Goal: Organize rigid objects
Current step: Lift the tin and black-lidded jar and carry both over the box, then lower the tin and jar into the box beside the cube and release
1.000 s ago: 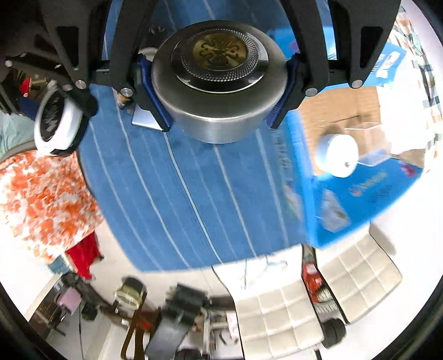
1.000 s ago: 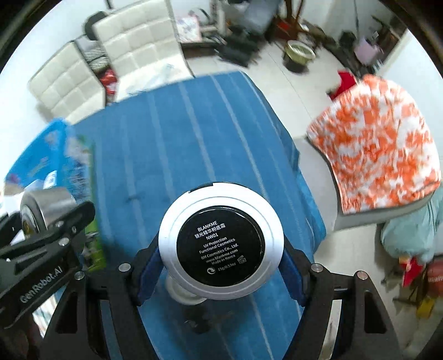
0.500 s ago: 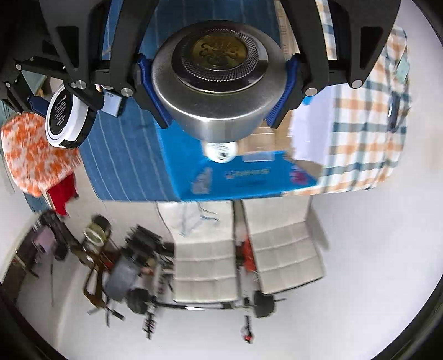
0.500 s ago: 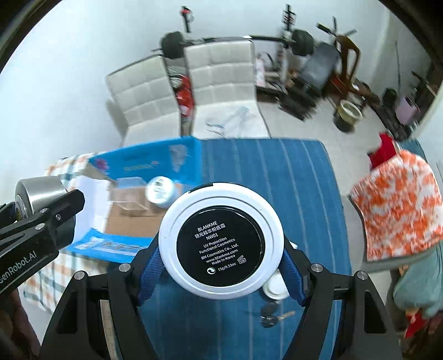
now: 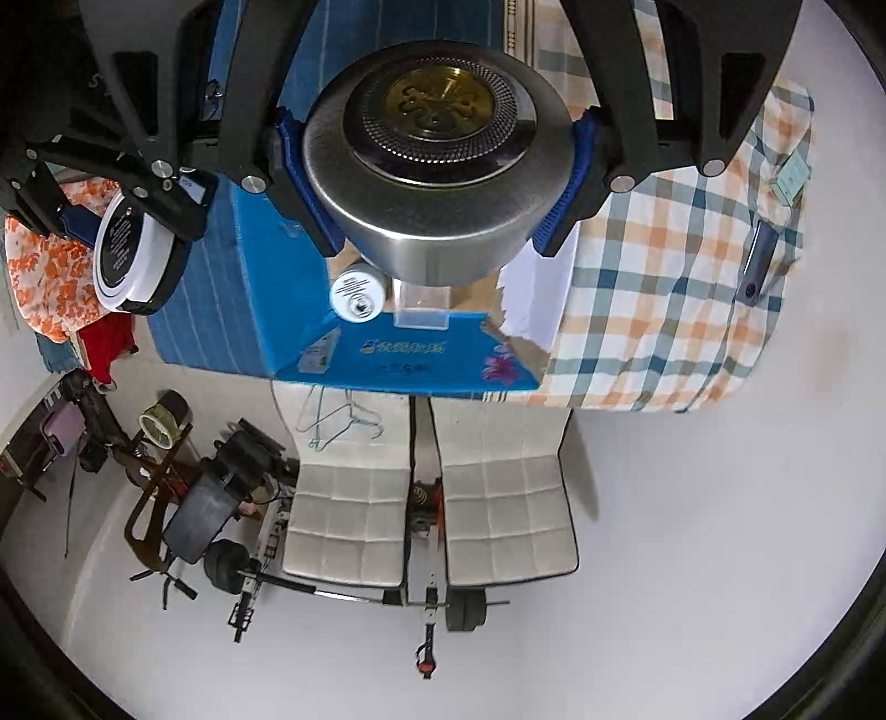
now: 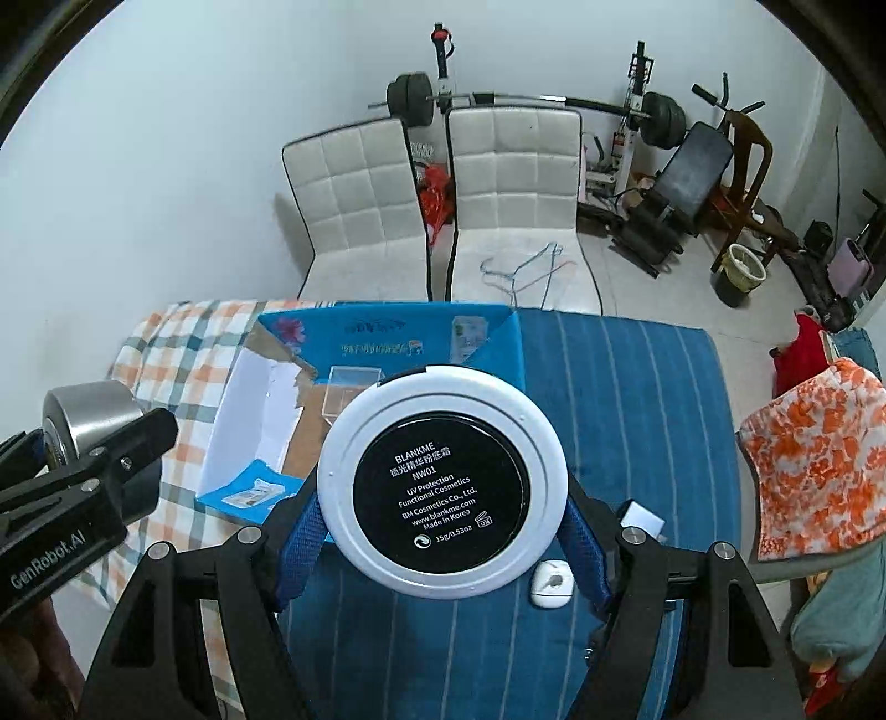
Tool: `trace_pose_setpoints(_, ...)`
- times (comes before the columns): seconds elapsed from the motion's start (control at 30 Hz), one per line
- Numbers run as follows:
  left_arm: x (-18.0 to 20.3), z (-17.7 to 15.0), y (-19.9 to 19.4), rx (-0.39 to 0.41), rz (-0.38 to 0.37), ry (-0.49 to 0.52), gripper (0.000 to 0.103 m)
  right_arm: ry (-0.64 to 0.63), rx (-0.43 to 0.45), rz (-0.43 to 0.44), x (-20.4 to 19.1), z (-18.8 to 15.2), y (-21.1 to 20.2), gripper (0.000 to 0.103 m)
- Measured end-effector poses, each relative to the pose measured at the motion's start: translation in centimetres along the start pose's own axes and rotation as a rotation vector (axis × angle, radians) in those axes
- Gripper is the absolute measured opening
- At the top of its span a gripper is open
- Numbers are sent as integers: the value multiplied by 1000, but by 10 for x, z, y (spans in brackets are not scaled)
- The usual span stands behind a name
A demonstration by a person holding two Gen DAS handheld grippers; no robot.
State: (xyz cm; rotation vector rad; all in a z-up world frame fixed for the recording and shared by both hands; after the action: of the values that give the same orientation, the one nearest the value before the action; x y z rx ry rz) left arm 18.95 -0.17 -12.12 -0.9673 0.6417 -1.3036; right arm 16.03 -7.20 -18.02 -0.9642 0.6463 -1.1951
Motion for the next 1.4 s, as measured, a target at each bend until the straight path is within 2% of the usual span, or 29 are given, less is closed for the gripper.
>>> trace_pose_setpoints(0.13,-20,6,40,-73,20,-21,68,20,-66,16,-3,1,47,77)
trace_pose_setpoints(0.23,-31,12,93,-160,30,-32,68,49,-137,40,-2,-3,92,77)
trace_pose_setpoints(0.47,-41,15,211,-336,133,30,68,85,-323,39,-4,-20,201,77)
trace_pose_setpoints(0.63,-50,10,259,-421,178,43,68,93,-401,17,-11,-28,245,77)
trace_pose_setpoints(0.93,-47,9,276,-435,175,63,68,142,-500,37,-13,-41,291,77)
trace_pose_setpoints(1.1,-41,14,284,-455,134,50,69,156,-521,51,-9,-44,302,77)
trace_pose_setpoints(1.4,-35,17,297,-506,145,66,69,162,-560,65,-9,-49,313,78)
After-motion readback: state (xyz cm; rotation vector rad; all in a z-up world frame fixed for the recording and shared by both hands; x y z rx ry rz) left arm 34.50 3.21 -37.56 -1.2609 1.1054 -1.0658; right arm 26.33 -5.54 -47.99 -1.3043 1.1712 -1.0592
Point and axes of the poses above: each gripper's, at about its wrist camera, not at the fingertips, and y roughly the way its jaws point, x to its right, z to its top, the point moved 8 cm from there along y, roughly the way its jaws point, and after that the axes turned 14 degrees about -y, right-handed, at the moved point
